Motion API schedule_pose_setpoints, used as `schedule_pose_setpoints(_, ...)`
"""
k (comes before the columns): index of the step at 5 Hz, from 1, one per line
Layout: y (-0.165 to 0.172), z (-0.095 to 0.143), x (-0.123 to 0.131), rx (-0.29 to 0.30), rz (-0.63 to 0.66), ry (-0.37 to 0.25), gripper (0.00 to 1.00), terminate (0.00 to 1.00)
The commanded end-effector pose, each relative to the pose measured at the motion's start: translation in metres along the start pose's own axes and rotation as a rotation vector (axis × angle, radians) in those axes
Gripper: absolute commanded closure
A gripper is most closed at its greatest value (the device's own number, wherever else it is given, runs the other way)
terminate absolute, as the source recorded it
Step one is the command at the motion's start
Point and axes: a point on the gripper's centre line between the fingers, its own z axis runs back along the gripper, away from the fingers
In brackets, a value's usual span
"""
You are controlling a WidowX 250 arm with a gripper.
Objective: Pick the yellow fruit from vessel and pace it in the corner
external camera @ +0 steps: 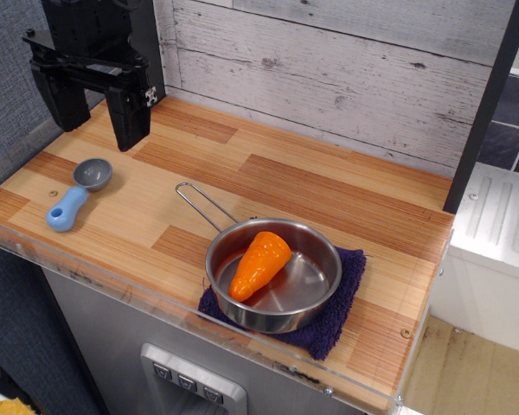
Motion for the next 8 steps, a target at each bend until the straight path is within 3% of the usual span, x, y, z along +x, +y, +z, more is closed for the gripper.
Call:
schedule_pose_setpoints(1,0.0,0.0,0.0,0.0,0.0,0.0,0.0,0.0)
schedule_pose_setpoints(3,-0.097,-0.006,0.003,0.027,-0.122,-0.026,0.0,0.0)
schedule_pose_setpoints(4,-0.125,-0.011,0.005,0.022,-0.163,-0.037,0.0,0.0)
schedule_pose_setpoints(6,-0.145,-0.051,0.017,0.022,-0.196,-0.012,0.0,0.0)
schedule_pose_setpoints(8,-0.15,-0.083,0.01,0.037,-0.24,0.054,0.0,0.0)
